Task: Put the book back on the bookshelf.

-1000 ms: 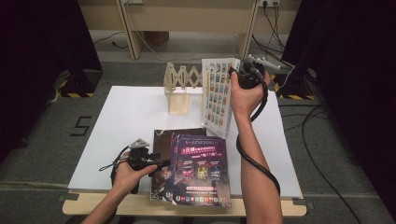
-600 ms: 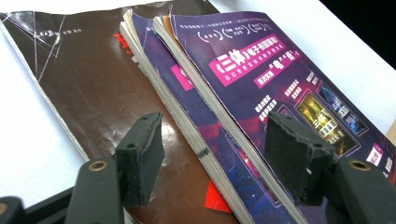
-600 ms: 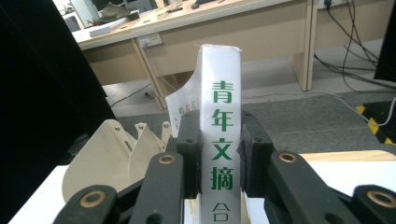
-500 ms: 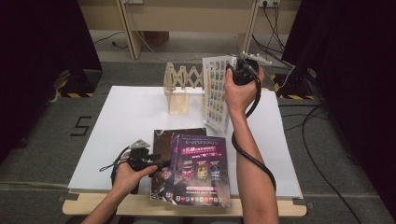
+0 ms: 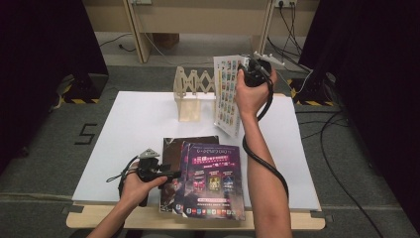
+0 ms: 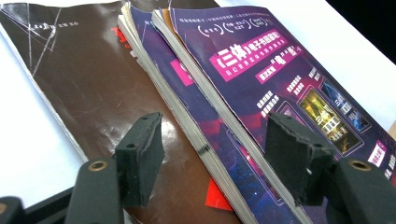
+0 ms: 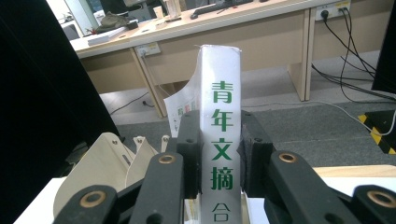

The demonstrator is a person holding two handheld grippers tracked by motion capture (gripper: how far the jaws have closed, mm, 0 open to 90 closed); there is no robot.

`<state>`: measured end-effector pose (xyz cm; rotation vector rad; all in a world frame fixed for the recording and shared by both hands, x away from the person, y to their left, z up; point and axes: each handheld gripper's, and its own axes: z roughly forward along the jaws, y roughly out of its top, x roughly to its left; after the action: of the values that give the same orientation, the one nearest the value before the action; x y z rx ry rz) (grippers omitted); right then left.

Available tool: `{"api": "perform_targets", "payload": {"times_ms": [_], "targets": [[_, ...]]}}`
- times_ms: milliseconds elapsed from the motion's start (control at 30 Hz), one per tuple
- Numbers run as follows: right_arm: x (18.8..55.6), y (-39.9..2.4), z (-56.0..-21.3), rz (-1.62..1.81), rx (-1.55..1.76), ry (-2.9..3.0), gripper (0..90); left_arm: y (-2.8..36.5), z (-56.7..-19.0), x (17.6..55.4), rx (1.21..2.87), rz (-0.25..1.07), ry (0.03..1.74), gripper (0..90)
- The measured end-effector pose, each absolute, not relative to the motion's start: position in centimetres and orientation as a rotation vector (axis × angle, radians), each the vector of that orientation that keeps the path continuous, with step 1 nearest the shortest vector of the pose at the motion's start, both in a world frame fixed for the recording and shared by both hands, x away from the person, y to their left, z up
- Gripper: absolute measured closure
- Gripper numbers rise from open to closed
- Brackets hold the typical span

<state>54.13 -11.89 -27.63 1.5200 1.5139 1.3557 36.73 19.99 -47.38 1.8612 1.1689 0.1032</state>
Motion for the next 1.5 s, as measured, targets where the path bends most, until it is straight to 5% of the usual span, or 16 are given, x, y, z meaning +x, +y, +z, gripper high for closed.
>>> {"api": "perform_targets", "payload": {"times_ms": [1000,1500], "targets": [[56.1,-9.2,-26.2,1.411,1.397,1.462,74.4,20.3,-48.0,36.8,1.862,0.080,1.182,35.9],[55.9,-8.9,-30.1,1.360,1.315,1.484,74.1,20.4,-48.4,36.9,1.867,0.070,1.180,36.0]]}}
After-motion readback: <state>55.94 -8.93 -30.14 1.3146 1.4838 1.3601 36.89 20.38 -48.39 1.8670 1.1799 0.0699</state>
